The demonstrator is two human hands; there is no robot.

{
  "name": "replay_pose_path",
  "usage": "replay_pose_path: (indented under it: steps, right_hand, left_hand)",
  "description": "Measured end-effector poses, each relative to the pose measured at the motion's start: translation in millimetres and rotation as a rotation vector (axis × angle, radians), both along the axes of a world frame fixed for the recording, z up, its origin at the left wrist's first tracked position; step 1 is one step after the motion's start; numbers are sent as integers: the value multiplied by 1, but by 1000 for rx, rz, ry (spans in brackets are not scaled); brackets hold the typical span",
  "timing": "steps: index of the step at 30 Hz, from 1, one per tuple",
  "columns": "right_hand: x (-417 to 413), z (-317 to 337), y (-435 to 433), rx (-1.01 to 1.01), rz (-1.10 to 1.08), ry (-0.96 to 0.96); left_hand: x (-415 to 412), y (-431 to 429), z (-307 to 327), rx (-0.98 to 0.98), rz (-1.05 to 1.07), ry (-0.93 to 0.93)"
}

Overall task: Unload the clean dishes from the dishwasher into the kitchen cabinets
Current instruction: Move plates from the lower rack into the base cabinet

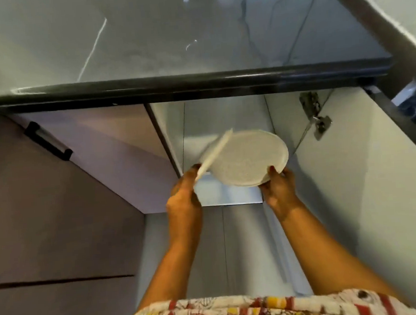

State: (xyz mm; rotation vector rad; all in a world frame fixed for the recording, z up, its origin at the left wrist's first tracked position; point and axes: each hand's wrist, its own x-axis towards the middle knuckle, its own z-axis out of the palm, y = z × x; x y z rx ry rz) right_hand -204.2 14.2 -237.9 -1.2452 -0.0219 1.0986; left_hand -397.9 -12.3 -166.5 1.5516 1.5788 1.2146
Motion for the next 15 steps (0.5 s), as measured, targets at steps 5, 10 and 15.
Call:
replay_pose_path:
  steps: [5,10,15]
  right_hand:
    - [21,-35,41,-82,-54,71]
    - [22,-60,50,-78,-27,113]
    - [21,-69,44,-234,125,36]
  left_hand:
    - [21,65,-54,240,-274,484]
    - [30,101,-98,273,-456,684]
    - [45,107,-88,125,-295,497]
